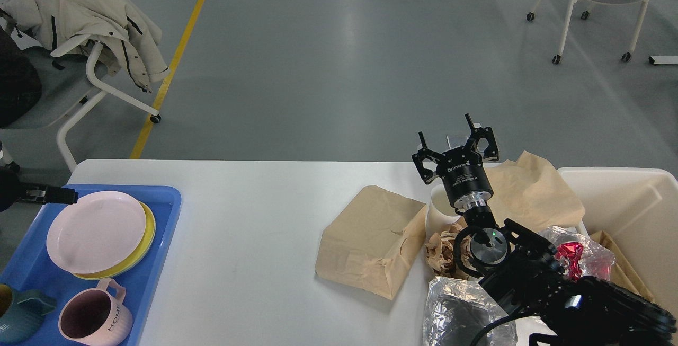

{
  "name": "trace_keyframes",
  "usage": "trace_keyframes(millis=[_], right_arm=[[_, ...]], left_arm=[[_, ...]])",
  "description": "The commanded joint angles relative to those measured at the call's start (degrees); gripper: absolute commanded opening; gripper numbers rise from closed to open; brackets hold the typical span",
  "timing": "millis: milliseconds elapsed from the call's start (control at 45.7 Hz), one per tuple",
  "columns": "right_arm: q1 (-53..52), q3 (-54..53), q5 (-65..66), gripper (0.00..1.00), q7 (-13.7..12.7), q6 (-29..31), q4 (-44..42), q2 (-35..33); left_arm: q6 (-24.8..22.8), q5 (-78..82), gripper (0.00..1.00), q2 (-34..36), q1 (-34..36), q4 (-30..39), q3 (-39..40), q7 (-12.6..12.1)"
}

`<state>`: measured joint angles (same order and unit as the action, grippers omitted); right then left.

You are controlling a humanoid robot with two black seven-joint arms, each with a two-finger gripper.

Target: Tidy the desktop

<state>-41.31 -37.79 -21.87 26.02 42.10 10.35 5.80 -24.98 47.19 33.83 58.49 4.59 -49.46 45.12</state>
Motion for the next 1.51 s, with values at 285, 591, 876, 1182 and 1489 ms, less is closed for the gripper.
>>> trace_keyframes(millis=[285,591,876,1182,1489], right_arm=[[0.0,0.0,-0.02,1.0,0.0,0.0,0.02,0.0],[0.0,0.0,-0.02,1.0,0.0,0.0,0.02,0.0],[0.0,0.0,-0.02,1.0,0.0,0.0,-0.06,0.0],[0.0,0.0,-0.02,1.0,0.0,0.0,-0.06,0.0],[0.0,0.0,-0.02,1.0,0.0,0.0,0.02,0.0]], left_arm=[[-16.58,-14.31,1.0,-1.31,1.01,0.5,9.1,9.88],[-24.76,-31.81,1.0,-2.45,-2.5,0.33,35.72,8.68],[-24.59,-32.6,1.0,-5.79,-3.03,0.33,76.67,-20.22],[-27.04,-34.01,1.0,-11.5,-3.12,0.51,103.41,-39.49],[-27.49,-35.33,1.0,-15.81,-4.17,0.86,105.18,-39.58]])
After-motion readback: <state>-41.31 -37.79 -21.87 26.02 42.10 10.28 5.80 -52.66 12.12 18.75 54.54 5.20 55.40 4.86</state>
